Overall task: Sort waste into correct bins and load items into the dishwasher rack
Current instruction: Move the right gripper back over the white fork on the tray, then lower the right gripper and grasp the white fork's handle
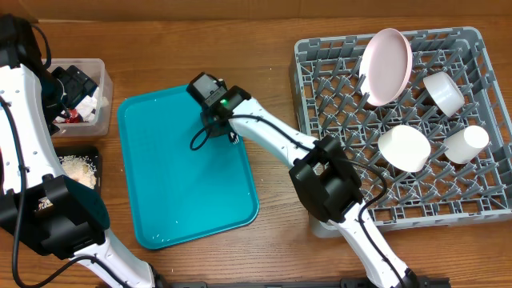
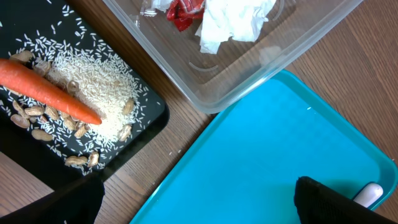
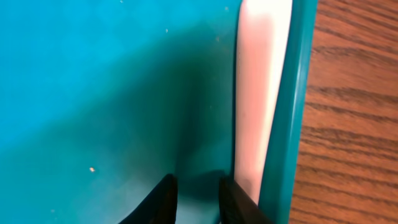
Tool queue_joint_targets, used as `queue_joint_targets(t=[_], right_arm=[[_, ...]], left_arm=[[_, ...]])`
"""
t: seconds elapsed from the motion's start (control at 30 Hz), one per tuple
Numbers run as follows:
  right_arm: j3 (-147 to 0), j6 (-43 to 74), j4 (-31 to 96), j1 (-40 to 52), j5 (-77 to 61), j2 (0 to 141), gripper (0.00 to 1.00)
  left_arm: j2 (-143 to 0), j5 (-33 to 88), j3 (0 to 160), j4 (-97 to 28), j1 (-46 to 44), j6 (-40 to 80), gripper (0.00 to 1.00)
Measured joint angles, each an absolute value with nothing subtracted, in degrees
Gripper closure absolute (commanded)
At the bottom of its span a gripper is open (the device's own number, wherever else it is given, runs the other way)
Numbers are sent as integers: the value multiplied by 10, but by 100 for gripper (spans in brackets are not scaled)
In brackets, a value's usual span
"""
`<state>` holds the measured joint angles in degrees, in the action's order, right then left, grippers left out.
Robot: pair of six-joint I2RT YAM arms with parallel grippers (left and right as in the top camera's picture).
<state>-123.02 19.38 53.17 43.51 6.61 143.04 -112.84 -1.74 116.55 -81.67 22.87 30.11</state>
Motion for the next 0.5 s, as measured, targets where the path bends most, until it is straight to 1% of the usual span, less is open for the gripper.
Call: queue_joint_targets(t=[0.07,0.17,0.3,0.33,0.4,0.43,0.5], right_arm=[[-1237,190,535,432,49,1430,75],[-1250,184,537,433,34,1430,70],[-1257,180,538,433,23,1423,68],[-1257,180,539,433,23,1420,66],[-1257,182,543,433,25,1414,56],[-1257,182,547,433,30,1411,54],[-1257,178,558,433,41,1406,54]], left_arm=[[-1128,-17,1166,-817,229,301,0],[-1128,-17,1166,-817,229,301,0],[-1129,-17,1166,-817,229,301,0],[-1129,-17,1166,-817,229,301,1],[-1129,-17,1166,-817,229,301,0],[-1128,-17,1166,-817,229,301,0],[-1129,-17,1166,-817,229,301,0]])
